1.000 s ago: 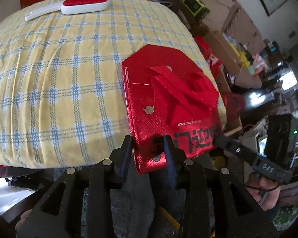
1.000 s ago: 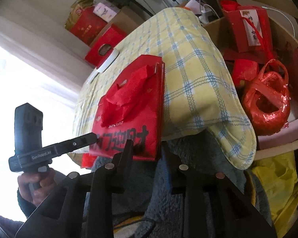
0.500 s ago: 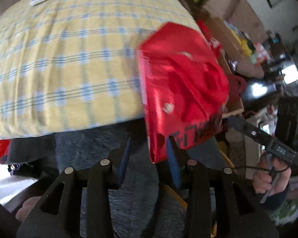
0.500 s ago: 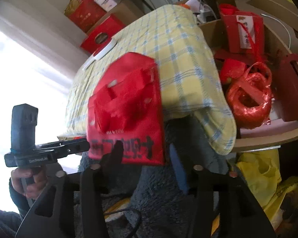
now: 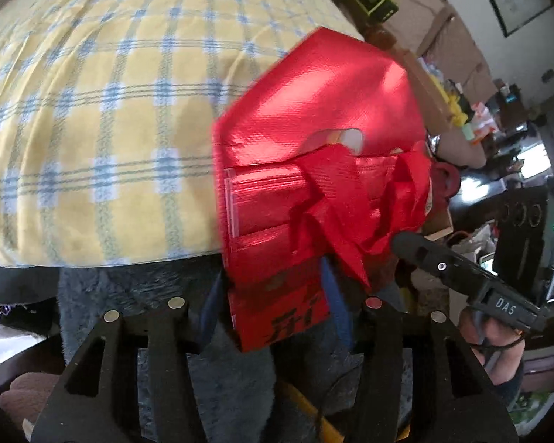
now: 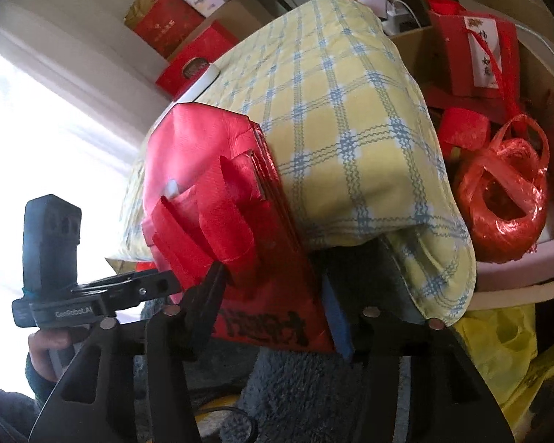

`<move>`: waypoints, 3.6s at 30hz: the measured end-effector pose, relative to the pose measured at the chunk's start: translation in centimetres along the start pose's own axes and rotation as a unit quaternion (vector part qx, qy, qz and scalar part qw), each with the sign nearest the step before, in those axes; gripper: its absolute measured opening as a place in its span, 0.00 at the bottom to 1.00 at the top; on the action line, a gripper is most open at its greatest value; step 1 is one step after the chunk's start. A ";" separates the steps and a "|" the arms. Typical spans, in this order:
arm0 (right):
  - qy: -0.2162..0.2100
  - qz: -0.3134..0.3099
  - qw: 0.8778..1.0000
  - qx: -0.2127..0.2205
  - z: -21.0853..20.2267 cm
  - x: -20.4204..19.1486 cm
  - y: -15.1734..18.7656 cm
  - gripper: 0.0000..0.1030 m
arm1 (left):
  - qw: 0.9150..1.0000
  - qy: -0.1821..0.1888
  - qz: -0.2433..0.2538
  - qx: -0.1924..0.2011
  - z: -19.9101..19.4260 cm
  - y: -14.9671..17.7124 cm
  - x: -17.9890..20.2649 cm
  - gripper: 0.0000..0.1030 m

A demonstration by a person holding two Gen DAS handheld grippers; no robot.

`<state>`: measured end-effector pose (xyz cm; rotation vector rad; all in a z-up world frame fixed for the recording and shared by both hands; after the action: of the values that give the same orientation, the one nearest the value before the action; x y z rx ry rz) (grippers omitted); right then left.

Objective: Organize objects
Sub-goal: 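Carry the red tote bag with both grippers over the cardboard box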

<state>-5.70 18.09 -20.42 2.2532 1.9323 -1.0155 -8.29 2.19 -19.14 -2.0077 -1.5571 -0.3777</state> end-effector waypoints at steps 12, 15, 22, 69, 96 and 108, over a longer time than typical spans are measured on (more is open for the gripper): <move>0.040 -0.027 0.997 0.062 -4.5 -3.0 -0.4 0.41 | 0.991 -0.058 0.081 0.089 -5.8 0.2 4.7 0.44; 0.049 -0.037 0.994 0.087 -6.2 -3.9 -0.9 0.41 | 0.986 -0.066 0.101 0.115 -7.5 0.4 6.1 0.44; 0.065 -0.050 0.989 0.122 -8.8 -5.1 -1.5 0.41 | 0.981 -0.065 0.116 0.140 -8.5 -0.2 8.9 0.44; 0.109 -0.018 0.967 0.230 -20.0 3.4 -8.0 0.41 | 0.964 -0.041 0.199 0.172 -4.8 -7.0 23.6 0.44; 0.120 0.064 0.965 0.225 -19.3 12.2 -10.7 0.41 | 0.963 -0.037 0.226 0.139 2.9 -10.1 27.9 0.45; 0.134 0.089 0.965 0.208 -17.1 15.6 -11.0 0.41 | 0.967 -0.037 0.228 0.112 7.3 -10.8 27.4 0.45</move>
<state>-7.01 41.35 -9.84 2.8663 1.6760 -1.2444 -11.60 29.99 -7.42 -2.1343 -1.0725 0.0542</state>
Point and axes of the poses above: each gripper's, at about its wrist camera, not at the fingertips, and z roughly the way its jaws point, x to its right, y to its underside, the point moved 5 cm from there along z, roughly the way its jaws point, and after that the axes turned 9 degrees about y, right-handed, at the moved point
